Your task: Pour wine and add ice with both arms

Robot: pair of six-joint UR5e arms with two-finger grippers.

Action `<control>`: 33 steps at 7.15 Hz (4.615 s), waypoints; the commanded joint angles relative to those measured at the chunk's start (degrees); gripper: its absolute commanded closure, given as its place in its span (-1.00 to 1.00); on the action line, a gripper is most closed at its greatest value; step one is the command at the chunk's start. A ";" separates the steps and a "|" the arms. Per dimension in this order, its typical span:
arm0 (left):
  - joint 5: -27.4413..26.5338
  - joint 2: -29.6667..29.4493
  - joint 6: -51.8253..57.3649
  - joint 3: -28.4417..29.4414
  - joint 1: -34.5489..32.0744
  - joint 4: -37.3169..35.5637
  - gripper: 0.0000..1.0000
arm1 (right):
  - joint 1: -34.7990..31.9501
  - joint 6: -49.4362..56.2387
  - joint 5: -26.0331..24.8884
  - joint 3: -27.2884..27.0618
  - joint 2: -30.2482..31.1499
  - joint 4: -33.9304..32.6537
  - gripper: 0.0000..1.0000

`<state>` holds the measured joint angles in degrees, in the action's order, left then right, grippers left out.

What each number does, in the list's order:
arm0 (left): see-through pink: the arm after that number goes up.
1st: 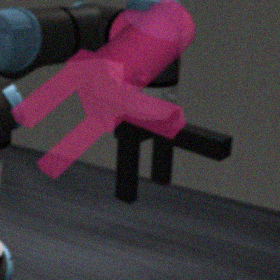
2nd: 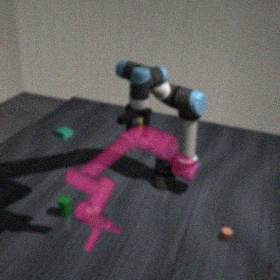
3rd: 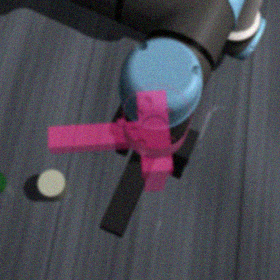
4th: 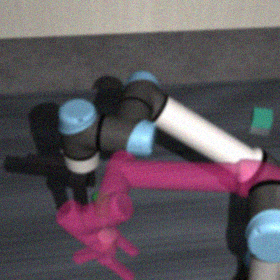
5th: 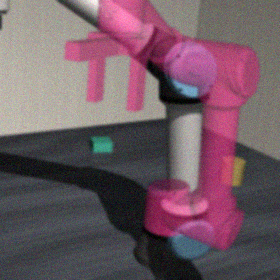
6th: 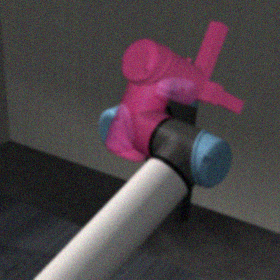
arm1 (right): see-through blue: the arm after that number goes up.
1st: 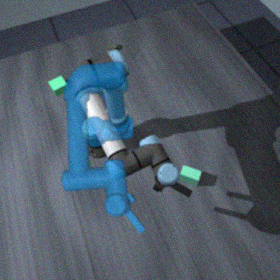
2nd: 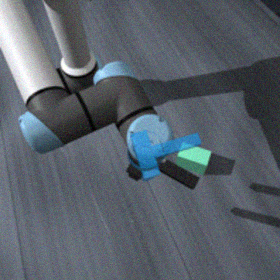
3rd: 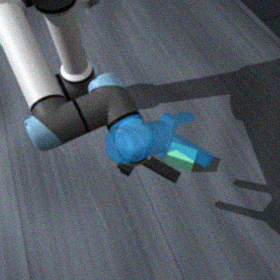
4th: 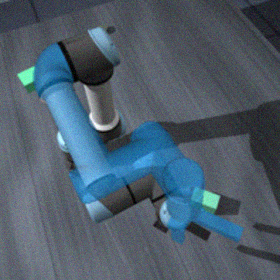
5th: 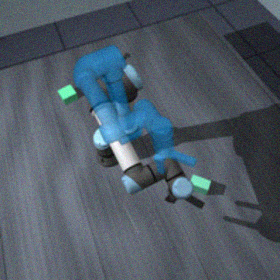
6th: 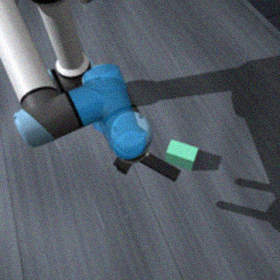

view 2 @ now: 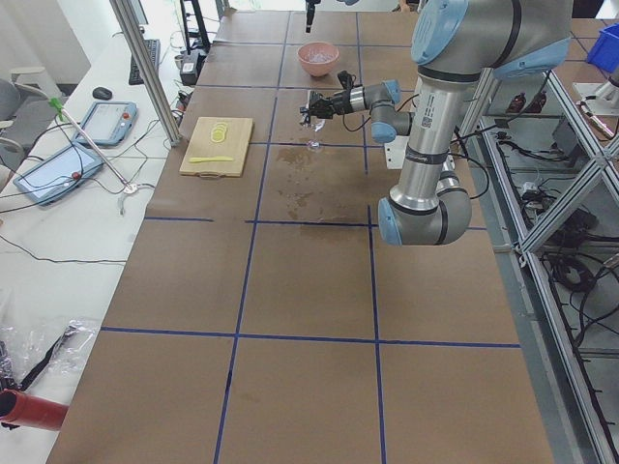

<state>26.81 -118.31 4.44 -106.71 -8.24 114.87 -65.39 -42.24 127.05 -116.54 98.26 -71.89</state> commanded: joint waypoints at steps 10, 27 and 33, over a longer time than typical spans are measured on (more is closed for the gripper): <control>-1.68 -2.62 11.38 0.80 -0.46 -6.15 1.00 | 0.00 -0.12 0.22 -0.01 0.00 0.09 -1.00; 0.42 3.43 -43.40 -0.33 -0.99 15.36 1.00 | 3.23 -1.17 -4.32 -0.18 -0.01 2.09 -1.00; 5.00 6.51 -47.42 -1.83 -2.57 18.89 1.00 | 12.91 -6.09 -12.26 1.66 6.32 11.86 -0.99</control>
<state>31.53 -112.44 -42.91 -108.30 -10.66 133.43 -54.08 -47.67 115.60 -115.47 104.14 -61.22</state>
